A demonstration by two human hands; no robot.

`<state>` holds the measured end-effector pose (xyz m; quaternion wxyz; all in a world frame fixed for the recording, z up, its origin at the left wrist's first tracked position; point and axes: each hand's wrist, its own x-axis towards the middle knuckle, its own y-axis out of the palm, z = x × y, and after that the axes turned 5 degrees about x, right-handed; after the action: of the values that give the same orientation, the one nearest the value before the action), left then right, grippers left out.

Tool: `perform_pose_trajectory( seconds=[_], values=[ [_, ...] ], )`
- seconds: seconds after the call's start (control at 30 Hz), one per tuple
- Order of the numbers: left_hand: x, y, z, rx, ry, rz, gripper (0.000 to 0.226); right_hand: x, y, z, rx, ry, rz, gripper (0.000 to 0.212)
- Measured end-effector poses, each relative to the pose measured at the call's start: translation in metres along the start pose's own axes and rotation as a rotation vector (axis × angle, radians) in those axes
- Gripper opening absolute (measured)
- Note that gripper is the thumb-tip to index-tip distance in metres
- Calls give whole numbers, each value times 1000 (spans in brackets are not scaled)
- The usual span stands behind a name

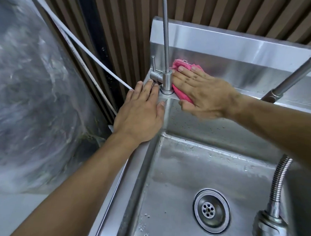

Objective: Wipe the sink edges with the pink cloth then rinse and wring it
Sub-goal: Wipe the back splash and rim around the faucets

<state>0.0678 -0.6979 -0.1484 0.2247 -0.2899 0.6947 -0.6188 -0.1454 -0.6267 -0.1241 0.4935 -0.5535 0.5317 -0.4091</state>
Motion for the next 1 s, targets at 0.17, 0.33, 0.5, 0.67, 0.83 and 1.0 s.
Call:
perform_pose_trajectory(
  seconds=[0.17,0.33,0.5,0.67,0.83,1.0],
  values=[
    [-3,-3,0,-15,-15,-7,61,-28,3,47,59,215,-107,74],
    [-1,-5,-1,-7,-4,-9,61,-33,10,31,155,198,-42,76],
    [-5,-4,-4,29,-34,2,62,-15,-1,3,55,5,24,70],
    [-5,-3,-8,41,-62,-3,62,9,-10,-27,-332,-144,47,85],
    [-6,-4,-12,49,-84,40,62,19,-18,-34,-376,-202,64,90],
    [-8,-7,-9,38,-63,41,63,-2,-21,-19,-335,-62,36,91]
  ],
)
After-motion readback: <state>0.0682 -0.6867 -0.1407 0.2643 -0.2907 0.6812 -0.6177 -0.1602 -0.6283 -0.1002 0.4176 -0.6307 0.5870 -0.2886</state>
